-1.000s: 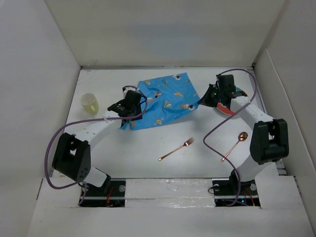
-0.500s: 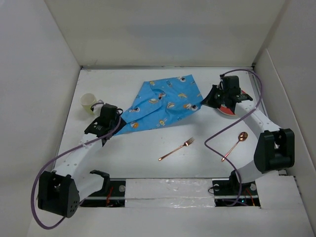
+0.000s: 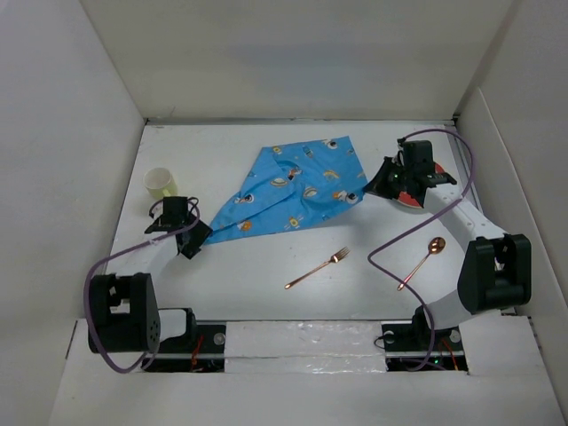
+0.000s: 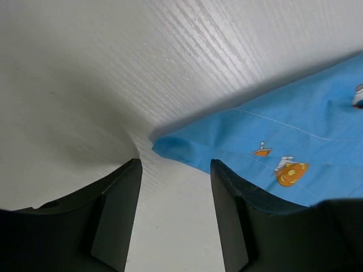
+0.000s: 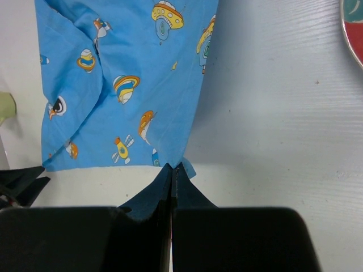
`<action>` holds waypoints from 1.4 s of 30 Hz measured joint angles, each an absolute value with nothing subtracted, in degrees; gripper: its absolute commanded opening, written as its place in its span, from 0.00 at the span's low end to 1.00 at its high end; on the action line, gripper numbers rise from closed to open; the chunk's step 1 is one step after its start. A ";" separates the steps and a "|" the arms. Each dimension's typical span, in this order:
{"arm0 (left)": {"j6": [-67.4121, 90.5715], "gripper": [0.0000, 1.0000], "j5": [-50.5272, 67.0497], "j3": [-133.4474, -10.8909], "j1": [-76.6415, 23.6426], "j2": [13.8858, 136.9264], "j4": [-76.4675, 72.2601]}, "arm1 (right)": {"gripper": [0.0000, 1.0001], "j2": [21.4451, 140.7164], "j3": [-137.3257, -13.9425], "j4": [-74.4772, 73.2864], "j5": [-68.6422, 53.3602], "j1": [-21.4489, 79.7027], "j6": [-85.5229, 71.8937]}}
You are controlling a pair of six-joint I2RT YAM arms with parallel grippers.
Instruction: Set the dinner table for one person
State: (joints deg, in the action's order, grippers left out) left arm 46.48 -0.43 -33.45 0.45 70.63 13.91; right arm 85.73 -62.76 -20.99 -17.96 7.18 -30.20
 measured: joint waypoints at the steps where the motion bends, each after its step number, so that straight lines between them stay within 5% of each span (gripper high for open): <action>1: 46.15 0.44 -0.08 -33.52 0.45 72.18 13.26 | 0.00 85.73 -62.74 -20.97 -18.11 7.18 -30.20; 3: 45.58 0.25 0.40 -34.48 0.45 74.46 12.38 | 0.00 85.73 -62.74 -20.97 -18.48 7.18 -30.22; 13: 42.52 0.43 -0.86 -37.17 0.45 78.72 10.04 | 0.00 84.97 -62.00 -20.43 -19.00 6.79 -30.24; 17: 40.88 0.34 -1.32 -38.70 0.45 81.01 8.82 | 0.00 84.97 -62.00 -20.23 -19.35 6.76 -30.28; 19: 40.01 0.20 -1.78 -39.29 0.45 82.04 8.10 | 0.00 84.97 -62.00 -20.12 -19.51 6.76 -30.44; 30: 36.21 0.00 -3.22 -40.07 0.45 84.93 3.68 | 0.00 83.33 -61.95 -19.03 -20.58 6.76 -31.29; 42: 32.77 0.00 -3.64 -43.13 0.45 83.48 6.00 | 0.00 82.13 -61.89 -19.05 -21.06 6.81 -31.33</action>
State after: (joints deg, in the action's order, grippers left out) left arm 32.77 -3.64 -43.13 0.45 83.48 6.00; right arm 82.13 -61.89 -19.05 -21.06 6.81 -31.33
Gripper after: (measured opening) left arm 0.003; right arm 0.010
